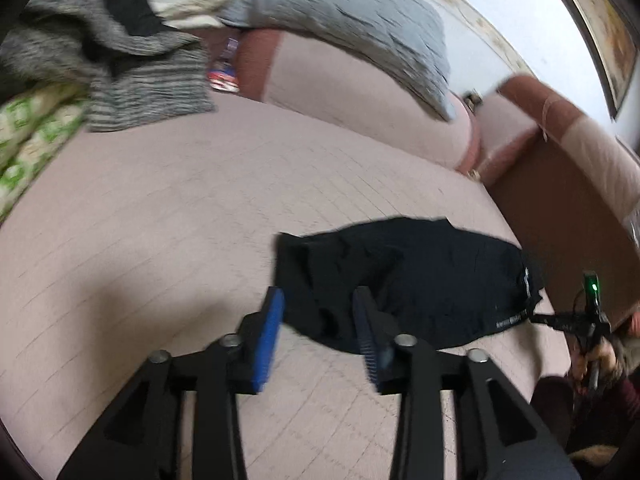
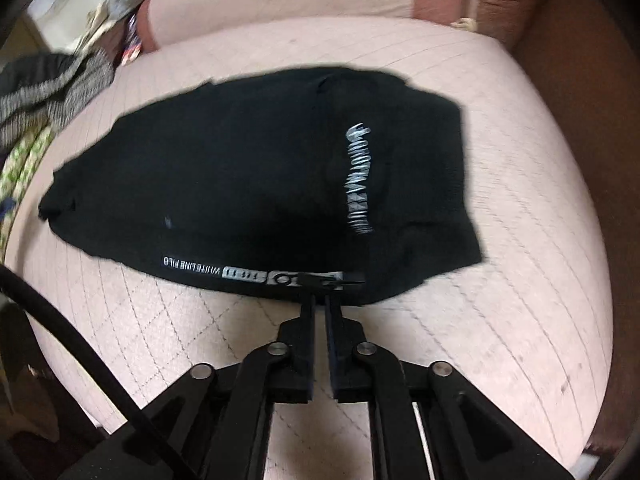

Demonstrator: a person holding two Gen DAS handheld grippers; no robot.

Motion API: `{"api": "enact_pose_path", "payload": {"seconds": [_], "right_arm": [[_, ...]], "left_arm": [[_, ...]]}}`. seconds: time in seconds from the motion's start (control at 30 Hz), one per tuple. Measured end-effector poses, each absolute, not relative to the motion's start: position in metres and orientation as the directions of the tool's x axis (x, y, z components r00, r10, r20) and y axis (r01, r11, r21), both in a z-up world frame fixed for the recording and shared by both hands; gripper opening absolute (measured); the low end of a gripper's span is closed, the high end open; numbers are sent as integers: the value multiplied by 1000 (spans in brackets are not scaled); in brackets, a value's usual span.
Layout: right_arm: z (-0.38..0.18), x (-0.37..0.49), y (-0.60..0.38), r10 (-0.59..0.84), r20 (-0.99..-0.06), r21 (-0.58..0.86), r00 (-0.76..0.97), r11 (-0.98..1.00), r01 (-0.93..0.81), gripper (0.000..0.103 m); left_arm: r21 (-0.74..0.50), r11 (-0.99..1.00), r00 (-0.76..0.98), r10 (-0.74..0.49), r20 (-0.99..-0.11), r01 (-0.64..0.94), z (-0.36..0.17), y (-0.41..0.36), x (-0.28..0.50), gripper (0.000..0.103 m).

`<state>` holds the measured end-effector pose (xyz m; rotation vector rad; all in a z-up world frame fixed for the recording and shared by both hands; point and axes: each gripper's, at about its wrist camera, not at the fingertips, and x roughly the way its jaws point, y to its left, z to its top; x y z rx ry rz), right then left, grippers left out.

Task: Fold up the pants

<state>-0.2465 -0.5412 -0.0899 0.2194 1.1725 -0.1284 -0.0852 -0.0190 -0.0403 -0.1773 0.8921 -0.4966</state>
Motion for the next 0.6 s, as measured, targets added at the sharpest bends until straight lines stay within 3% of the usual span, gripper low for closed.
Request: {"api": "enact_pose_path", "payload": {"seconds": [0.03,0.07,0.13,0.23,0.53,0.6], "right_arm": [[-84,-250,-545,13,-915,117,403,965,235,18],[-77,-254,-552,11,-902,140,431,953,268,31],[-69,-259,-563,3,-884,171,468,933,317,48],[-56,-267,-581,13,-848,252,529,889,382,48],[-61,-265,-606,-44,-828,292,559,818,496,49],[-69,-249,-608,-60,-833,275,551,818,505,49]], "left_arm": [[-346,883,545,-468,-695,317,-37,-11,-86,52],[-352,891,567,-454,-688,286,-33,-5,-87,55],[-397,881,575,-470,-669,258,-29,2,-86,61],[-440,861,554,-503,-663,255,-31,-11,-83,67],[-475,834,454,-551,-700,280,-65,-66,-69,67],[-462,838,438,-545,-715,288,-71,-74,-67,72]]}}
